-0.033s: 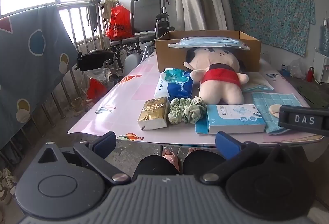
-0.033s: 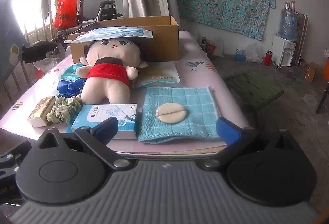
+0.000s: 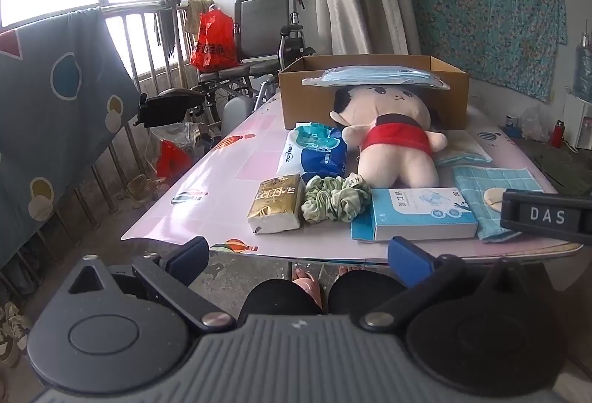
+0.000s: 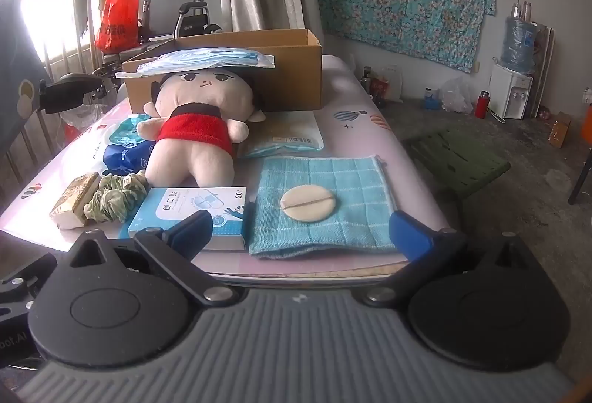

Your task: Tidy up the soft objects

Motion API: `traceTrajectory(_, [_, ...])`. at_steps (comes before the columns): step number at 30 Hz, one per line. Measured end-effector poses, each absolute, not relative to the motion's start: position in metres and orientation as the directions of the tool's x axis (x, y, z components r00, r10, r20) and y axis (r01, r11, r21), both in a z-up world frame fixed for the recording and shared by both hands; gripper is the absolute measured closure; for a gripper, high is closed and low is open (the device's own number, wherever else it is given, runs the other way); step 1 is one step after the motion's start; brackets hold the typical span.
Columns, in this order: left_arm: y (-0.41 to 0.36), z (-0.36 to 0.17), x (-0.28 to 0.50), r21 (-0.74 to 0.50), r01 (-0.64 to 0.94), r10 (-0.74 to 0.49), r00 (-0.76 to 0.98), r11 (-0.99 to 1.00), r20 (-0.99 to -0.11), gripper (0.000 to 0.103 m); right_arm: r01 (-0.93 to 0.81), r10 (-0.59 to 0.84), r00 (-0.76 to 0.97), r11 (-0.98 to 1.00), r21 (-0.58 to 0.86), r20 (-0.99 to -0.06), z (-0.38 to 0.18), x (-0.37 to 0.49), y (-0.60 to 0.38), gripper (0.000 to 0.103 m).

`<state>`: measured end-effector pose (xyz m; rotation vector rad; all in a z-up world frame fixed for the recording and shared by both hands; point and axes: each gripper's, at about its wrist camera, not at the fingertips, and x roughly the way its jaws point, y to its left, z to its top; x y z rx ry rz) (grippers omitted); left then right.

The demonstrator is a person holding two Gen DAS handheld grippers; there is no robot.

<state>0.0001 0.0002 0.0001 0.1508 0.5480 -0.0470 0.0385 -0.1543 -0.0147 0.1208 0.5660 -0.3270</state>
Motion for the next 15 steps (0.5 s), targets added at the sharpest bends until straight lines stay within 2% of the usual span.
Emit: traceTrajectory(15, [-0.006,-0.004,0.0,0.12,0.096,-0.018,0.849,0.988,-0.528,0.0,0.337,-0.274,0.792,0.941,0.017,-0.546,-0.015,0.039,-0.154,0.001])
